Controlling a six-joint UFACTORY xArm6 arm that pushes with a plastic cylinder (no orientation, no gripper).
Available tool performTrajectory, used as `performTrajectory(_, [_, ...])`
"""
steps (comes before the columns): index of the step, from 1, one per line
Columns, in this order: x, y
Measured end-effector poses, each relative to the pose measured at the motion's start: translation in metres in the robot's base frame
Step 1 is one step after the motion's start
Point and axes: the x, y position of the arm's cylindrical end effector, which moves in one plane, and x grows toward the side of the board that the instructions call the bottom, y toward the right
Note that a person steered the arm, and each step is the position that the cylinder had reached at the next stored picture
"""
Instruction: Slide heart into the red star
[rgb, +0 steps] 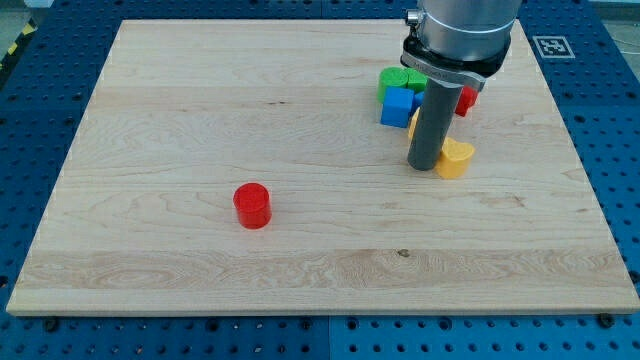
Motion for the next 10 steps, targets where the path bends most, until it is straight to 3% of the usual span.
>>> performTrajectory(4, [0.005,0.034])
performTrajectory(7, [0.051,0.067])
performTrajectory(10, [0.045,0.077])
